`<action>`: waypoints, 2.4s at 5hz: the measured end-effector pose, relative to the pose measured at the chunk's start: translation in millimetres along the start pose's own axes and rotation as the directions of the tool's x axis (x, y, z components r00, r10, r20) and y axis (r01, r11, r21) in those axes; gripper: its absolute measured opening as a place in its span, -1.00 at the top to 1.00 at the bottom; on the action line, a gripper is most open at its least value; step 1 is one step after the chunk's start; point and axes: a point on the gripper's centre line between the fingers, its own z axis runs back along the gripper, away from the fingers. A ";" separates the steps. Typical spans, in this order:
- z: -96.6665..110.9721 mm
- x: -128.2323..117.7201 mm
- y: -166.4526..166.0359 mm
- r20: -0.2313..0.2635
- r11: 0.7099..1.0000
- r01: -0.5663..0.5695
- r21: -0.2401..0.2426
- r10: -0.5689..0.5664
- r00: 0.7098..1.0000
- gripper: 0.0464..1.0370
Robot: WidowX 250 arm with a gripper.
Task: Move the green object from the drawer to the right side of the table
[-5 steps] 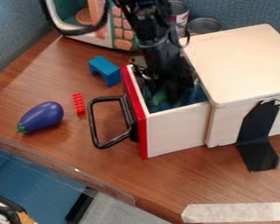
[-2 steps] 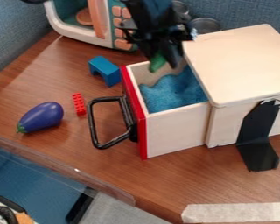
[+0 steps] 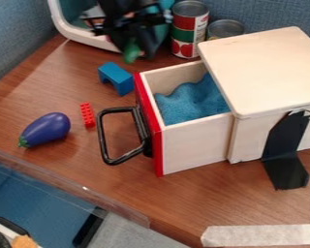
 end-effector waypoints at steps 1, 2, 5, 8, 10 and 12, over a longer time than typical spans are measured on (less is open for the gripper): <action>18.7 9.2 41.8 0.065 0.989 -0.130 0.064 0.126 0.990 0.39; 16.4 12.8 71.1 0.078 0.966 -0.219 0.135 0.210 0.974 0.39; -39.1 41.5 164.9 0.100 0.826 -0.485 0.289 0.477 0.873 0.39; -92.0 50.2 203.8 0.103 0.787 -0.534 0.308 0.531 0.841 0.25; -75.3 52.0 196.5 0.112 0.812 -0.497 0.307 0.488 0.866 -0.89; -3.1 54.1 166.0 0.067 0.841 -0.426 0.334 0.429 0.901 -0.93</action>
